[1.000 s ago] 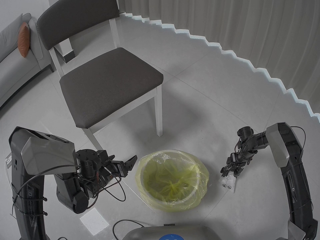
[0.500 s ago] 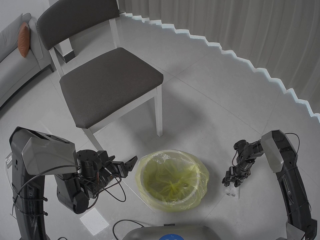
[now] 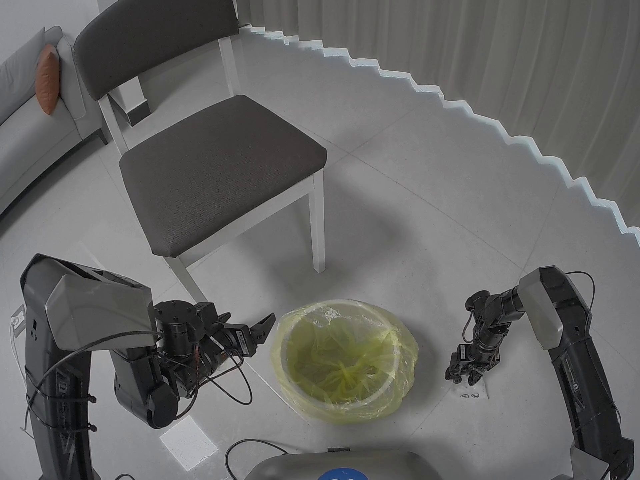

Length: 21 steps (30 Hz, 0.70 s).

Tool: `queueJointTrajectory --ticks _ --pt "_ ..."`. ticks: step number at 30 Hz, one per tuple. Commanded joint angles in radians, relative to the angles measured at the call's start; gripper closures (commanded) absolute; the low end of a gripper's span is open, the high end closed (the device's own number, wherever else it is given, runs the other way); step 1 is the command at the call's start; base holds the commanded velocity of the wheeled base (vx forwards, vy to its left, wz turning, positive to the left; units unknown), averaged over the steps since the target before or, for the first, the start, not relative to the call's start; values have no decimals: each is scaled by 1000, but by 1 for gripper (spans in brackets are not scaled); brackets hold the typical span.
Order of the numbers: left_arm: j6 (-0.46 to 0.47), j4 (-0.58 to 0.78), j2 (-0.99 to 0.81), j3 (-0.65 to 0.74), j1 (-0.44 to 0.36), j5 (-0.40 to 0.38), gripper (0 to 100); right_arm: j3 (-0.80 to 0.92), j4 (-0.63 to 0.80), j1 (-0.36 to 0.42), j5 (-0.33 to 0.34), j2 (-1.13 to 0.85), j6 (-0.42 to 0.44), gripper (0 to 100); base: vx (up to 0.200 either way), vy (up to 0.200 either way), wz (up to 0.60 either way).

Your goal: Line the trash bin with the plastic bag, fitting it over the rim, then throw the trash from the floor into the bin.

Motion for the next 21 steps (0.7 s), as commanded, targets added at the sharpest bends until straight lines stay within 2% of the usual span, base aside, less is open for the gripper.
queueJointTrajectory --ticks 1,6,7,21 --pt "0 -16 4 0 -2 -1 0 0 -1 0 0 8 1 0 0 0 0" --pt "0 -16 5 0 -3 1 0 0 -1 2 11 8 5 0 0 0 0" --pt "1 -16 4 0 -6 1 0 0 -2 6 20 8 7 100 0 0 0" --pt "1 -16 -1 2 -8 2 0 0 -1 19 20 6 39 100 0 0 0"
